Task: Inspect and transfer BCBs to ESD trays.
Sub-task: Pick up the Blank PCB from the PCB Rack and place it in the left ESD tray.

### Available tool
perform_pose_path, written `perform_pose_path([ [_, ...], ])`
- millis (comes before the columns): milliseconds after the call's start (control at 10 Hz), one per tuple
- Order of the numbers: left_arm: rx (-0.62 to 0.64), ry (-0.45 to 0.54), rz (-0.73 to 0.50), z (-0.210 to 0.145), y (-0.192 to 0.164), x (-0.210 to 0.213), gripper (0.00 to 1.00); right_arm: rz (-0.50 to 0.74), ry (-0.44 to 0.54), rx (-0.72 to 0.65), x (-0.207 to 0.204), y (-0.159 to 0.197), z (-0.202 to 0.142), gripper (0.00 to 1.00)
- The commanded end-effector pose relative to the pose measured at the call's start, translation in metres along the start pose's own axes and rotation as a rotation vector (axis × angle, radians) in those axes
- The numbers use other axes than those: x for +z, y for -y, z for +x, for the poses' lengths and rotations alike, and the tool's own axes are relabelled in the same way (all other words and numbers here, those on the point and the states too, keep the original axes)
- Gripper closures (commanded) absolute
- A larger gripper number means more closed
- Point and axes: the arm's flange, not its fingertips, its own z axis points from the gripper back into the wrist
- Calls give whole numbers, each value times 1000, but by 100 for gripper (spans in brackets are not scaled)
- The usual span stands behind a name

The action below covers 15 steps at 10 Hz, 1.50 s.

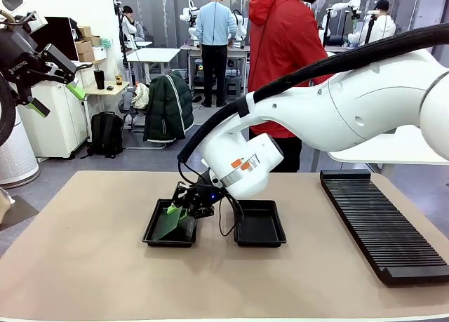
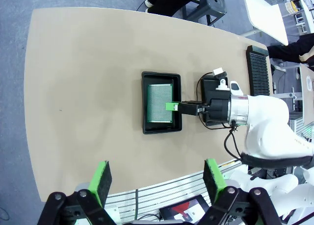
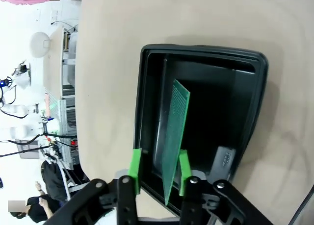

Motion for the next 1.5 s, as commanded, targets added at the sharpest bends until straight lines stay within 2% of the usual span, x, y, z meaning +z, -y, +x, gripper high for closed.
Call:
perform_pose_path([
  [0, 2, 10, -5, -1, -2, -2, 0, -127, 1, 21, 8, -20, 6, 23],
  [100, 2, 10, -5, -1, -2, -2, 0, -208, -6, 55, 12, -31, 8, 39],
  [200, 2, 10, -5, -1, -2, -2, 0, -290, -4, 89, 17, -43, 11, 5],
  [300, 2, 10, -5, -1, -2, -2, 0, -354, 7, 126, 25, -55, 14, 20],
  [400, 2, 10, -5, -1, -2, -2, 0, -419, 18, 153, 36, -68, 16, 0],
  [700, 2, 10, -5, -1, -2, -2, 0, -552, 24, 181, 70, -87, 20, 0],
  [1000, 2, 10, -5, -1, -2, -2, 0, -600, 4, 157, 93, -96, 22, 0],
  [1400, 2, 10, -5, -1, -2, -2, 0, -650, -47, 51, 99, -91, 24, 0],
])
